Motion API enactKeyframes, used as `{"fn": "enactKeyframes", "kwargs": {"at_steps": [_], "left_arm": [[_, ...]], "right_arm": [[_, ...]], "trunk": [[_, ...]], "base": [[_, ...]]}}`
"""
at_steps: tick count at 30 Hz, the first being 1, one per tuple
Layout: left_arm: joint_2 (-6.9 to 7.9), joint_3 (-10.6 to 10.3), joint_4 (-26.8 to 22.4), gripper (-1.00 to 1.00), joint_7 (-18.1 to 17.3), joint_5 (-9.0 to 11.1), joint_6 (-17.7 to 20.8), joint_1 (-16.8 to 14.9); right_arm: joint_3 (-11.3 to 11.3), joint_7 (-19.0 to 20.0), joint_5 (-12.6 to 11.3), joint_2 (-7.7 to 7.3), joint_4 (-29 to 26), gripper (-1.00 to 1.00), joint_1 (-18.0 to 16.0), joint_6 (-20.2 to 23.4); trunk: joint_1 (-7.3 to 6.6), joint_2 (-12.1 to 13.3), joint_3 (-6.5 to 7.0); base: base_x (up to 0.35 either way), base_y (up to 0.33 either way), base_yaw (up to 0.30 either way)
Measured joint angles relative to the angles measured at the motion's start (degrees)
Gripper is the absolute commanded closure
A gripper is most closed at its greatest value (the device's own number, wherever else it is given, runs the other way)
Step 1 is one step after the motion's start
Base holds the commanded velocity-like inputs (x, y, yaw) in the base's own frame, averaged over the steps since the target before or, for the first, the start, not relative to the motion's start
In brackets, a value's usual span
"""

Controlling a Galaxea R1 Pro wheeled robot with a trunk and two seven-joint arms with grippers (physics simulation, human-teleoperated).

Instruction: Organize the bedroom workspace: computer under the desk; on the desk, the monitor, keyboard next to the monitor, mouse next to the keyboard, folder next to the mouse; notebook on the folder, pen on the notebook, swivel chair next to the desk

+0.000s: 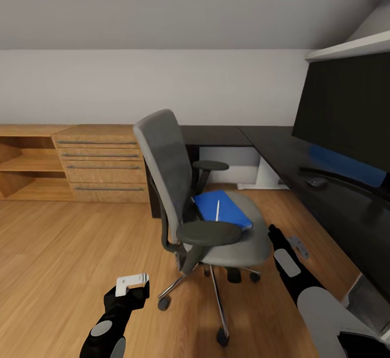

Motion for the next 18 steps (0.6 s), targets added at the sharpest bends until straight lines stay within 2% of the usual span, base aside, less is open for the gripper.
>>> {"fn": "enactKeyframes", "kwargs": {"at_steps": [8, 12, 13, 14, 15, 18], "left_arm": [[0.02, 0.0, 0.1, -1.00, 0.0, 0.1, 0.0, 0.0], [0.03, 0.0, 0.1, -1.00, 0.0, 0.0, 0.0, 0.0], [0.03, 0.0, 0.1, -1.00, 0.0, 0.0, 0.0, 0.0], [0.03, 0.0, 0.1, -1.00, 0.0, 0.0, 0.0, 0.0], [0.03, 0.0, 0.1, -1.00, 0.0, 0.0, 0.0, 0.0], [0.03, 0.0, 0.1, -1.00, 0.0, 0.0, 0.0, 0.0]], "right_arm": [[0.0, -0.1, -0.1, -0.14, 0.0, -1.00, 0.0, 0.1], [-0.4, 0.0, -0.1, -0.18, 0.0, -1.00, 0.0, 4.1], [-1.8, 0.1, -0.2, -0.22, 0.0, -1.00, 0.0, 7.4], [-2.8, 0.2, 0.0, -0.24, -0.1, -1.00, 0.0, 8.5], [-5.0, 0.2, -0.5, -0.91, 0.0, -1.00, 0.0, 10.1], [-5.4, 0.4, -0.5, -1.18, -0.2, -1.00, 0.0, 10.3]], "trunk": [[0.00, 0.0, 0.00], [0.00, 0.0, 0.00], [0.01, 0.0, 0.00], [0.00, 0.0, 0.01], [0.02, 0.0, 0.00], [0.02, 0.0, 0.00]], "base": [[0.083, 0.000, 0.000], [0.178, 0.000, 0.000], [0.046, 0.000, 0.000], [0.010, 0.000, 0.000], [0.008, 0.000, 0.000], [0.003, 0.000, 0.000]]}}
